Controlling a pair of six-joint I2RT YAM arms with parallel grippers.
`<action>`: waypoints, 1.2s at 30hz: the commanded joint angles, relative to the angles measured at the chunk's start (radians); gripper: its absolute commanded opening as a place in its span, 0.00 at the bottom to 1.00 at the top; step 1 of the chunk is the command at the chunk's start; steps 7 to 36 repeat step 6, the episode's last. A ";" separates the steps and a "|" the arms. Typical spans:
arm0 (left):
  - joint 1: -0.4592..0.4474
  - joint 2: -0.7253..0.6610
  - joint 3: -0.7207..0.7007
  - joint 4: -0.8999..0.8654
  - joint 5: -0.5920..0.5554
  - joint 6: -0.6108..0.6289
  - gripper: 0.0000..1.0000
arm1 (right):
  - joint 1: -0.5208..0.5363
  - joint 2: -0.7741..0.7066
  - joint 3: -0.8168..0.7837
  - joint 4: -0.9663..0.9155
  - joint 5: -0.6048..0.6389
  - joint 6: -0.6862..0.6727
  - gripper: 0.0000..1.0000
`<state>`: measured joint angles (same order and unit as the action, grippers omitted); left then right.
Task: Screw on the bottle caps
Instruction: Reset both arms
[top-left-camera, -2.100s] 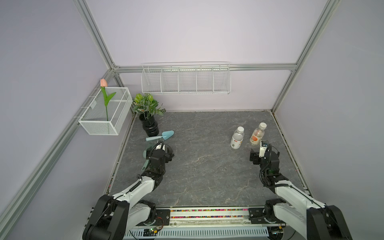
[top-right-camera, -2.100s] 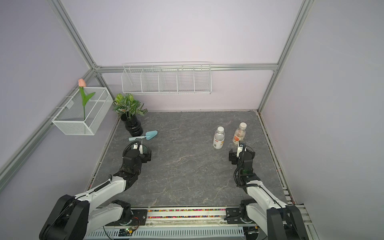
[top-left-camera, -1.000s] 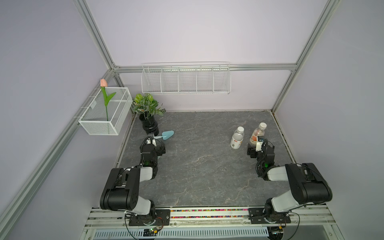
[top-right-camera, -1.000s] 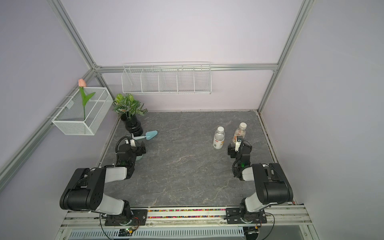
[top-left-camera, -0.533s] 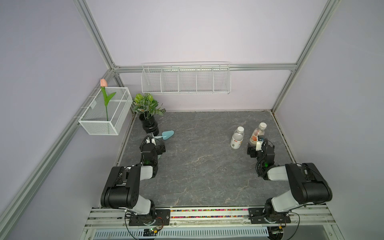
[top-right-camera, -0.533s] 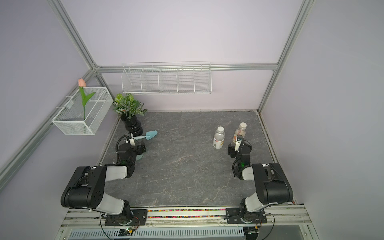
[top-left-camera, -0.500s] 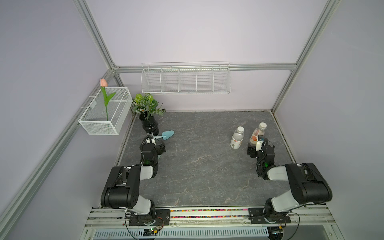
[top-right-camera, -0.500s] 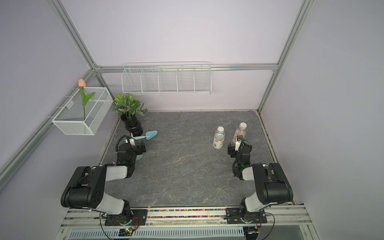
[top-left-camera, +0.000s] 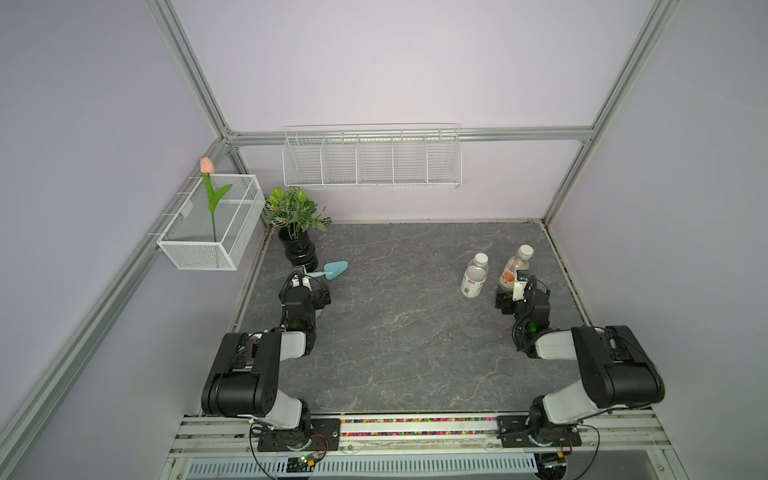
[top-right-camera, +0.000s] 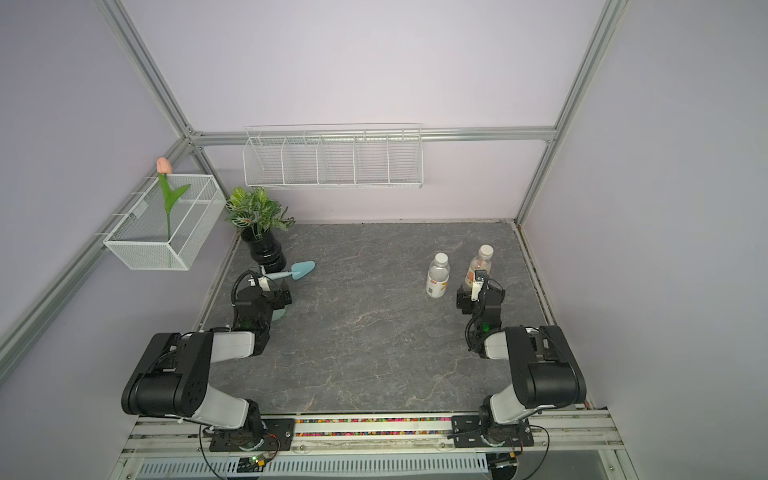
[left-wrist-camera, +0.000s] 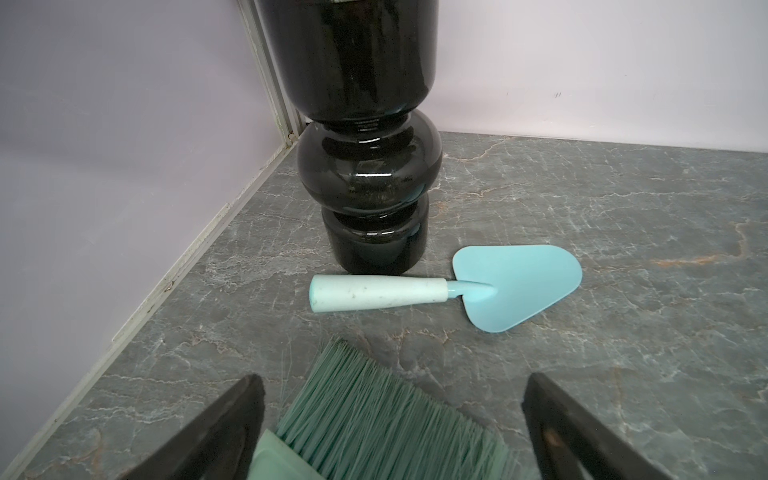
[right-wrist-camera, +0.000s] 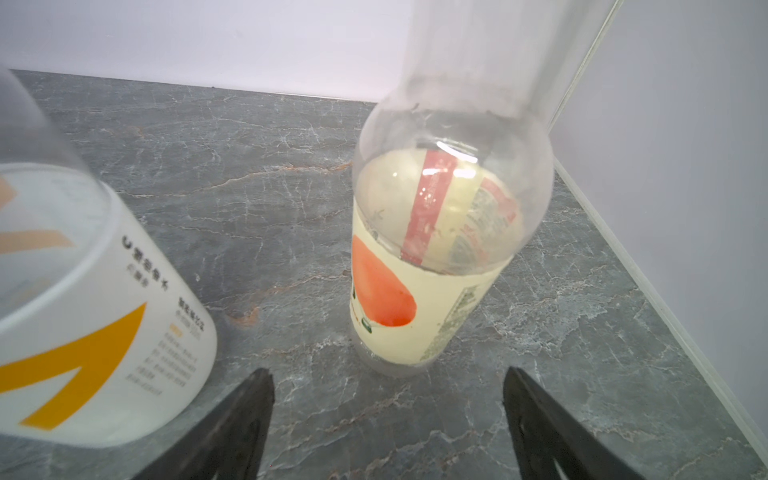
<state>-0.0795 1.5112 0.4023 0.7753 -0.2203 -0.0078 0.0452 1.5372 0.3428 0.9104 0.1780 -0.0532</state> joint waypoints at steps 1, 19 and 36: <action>0.002 0.001 0.025 -0.007 -0.011 -0.009 0.99 | -0.005 -0.001 0.013 0.018 -0.012 0.001 0.89; 0.002 0.001 0.025 -0.008 -0.010 -0.008 0.99 | -0.005 -0.007 0.006 0.023 -0.010 0.002 0.89; 0.002 0.001 0.025 -0.008 -0.010 -0.008 0.99 | -0.005 -0.007 0.006 0.023 -0.010 0.002 0.89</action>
